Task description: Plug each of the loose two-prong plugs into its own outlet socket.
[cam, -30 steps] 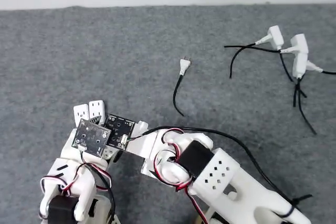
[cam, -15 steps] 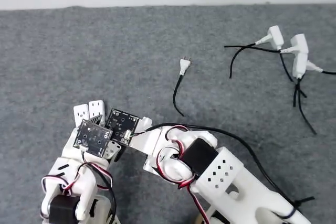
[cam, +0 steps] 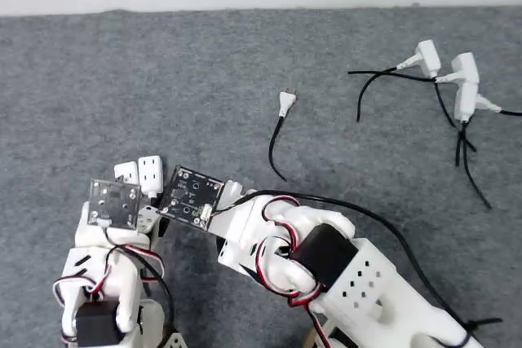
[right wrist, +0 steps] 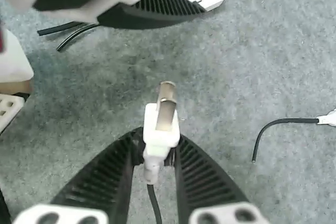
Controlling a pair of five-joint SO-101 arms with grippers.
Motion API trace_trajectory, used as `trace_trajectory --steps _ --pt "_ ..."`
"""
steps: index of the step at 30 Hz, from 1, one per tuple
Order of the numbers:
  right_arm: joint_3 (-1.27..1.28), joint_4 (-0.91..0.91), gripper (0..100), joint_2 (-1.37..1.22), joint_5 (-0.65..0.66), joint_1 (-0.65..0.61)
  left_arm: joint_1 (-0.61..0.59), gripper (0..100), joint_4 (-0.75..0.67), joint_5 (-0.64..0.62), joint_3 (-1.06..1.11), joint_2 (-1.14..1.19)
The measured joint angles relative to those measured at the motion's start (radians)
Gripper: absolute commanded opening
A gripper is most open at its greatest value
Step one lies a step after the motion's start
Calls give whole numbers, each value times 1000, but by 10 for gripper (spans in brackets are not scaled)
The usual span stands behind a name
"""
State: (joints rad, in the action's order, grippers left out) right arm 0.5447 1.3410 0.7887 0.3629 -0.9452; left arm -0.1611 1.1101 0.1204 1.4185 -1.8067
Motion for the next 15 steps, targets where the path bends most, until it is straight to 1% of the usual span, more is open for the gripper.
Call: trace_trajectory --steps 2,12,15 --pt "0 -18 9 0 0 0 14 289 0 -5 -6 0" --pt "14 -63 9 0 0 0 187 289 77 -8 -112 0" --pt "14 -68 9 0 0 0 190 289 89 -14 -147 0"
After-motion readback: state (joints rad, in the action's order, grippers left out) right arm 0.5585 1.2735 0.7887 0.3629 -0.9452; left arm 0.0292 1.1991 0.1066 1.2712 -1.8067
